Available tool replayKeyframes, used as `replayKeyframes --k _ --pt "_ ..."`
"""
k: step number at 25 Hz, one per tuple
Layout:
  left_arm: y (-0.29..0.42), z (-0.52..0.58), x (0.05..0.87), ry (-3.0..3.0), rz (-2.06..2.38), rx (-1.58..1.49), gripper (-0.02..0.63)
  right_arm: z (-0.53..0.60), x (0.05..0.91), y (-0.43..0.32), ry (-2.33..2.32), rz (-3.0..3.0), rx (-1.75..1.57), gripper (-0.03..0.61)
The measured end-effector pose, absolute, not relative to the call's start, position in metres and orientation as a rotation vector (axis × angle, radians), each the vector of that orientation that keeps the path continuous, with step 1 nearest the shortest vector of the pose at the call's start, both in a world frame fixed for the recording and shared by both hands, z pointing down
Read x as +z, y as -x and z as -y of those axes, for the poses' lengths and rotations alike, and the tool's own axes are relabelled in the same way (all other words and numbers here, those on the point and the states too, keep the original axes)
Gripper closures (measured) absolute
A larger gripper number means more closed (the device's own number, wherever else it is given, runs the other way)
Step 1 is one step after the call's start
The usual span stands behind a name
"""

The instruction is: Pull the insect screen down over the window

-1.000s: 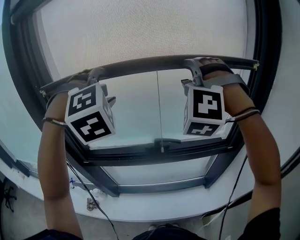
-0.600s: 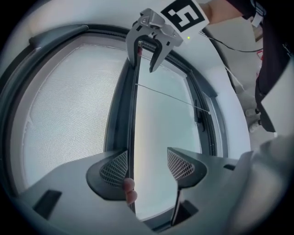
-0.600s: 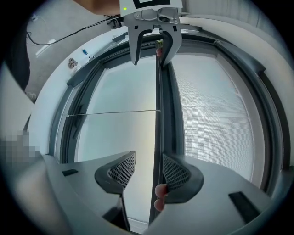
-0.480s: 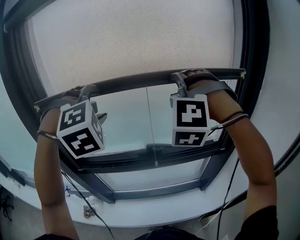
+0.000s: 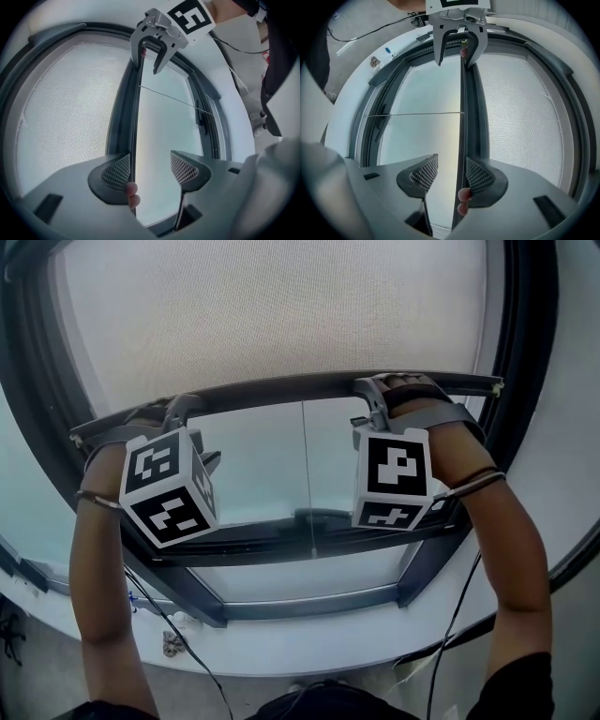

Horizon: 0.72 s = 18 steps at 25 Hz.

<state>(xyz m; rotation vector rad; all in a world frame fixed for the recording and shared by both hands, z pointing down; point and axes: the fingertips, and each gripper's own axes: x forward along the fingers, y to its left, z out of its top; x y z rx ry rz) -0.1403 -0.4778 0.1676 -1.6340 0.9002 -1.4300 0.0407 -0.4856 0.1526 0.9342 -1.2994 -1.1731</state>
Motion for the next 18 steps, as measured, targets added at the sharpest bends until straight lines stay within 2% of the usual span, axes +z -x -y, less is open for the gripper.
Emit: replayKeyframes --k 18 --pt "0.140 0.470 0.238 1.669 -0.863 -1.493 0.339 0.477 0.223 -0.043 -0.871 1.333 -1.124 0.390"
